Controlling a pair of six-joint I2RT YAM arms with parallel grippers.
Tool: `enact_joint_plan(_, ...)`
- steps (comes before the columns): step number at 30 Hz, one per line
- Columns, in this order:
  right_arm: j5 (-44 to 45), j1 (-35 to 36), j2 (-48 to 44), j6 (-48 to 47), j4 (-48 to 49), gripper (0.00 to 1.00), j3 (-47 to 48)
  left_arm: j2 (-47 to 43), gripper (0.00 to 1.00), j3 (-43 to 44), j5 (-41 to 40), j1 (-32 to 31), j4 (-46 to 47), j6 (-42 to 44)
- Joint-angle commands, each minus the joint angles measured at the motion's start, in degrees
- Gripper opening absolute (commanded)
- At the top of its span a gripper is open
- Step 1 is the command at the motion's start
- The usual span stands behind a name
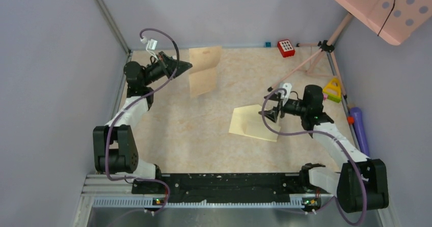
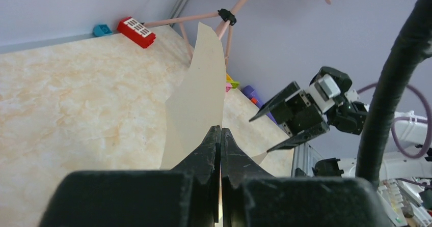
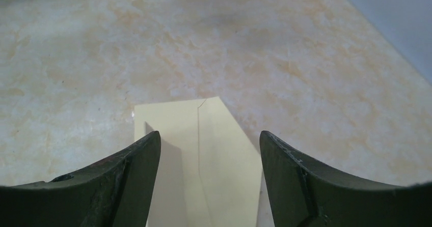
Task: Place the letter into the envelope and seal it
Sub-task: Place the letter in the envelope.
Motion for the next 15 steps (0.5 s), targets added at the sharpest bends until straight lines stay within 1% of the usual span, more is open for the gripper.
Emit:
enact_joint_plan(1,-3.0,0.4,-1.5,13.1,5.9,0.72,8.8,-4.9,0.0,3.5,4.4,-0.4,3.2,0.3)
enact_joint_plan(6,-5.8,0.9,4.1,35.6,18.4,0.73,14.3,-8.1,0.0,3.0,6.8,-1.1,5.4,-0.5)
enact_joint_plan(8,-7.2,1.5,6.9,43.9,26.5,0.73,15.0,-9.3,0.0,2.7,7.3,-1.1,5.7,-0.6)
enact_joint_plan(10,-7.7,3.3,9.1,50.5,34.5,0.73,14.8,-10.3,0.0,2.5,7.6,-3.0,5.8,-0.9)
enact_joint_plan(15,-6.1,8.8,14.1,53.9,46.2,0.73,14.8,-12.1,0.0,1.3,7.4,-4.7,7.0,-3.0)
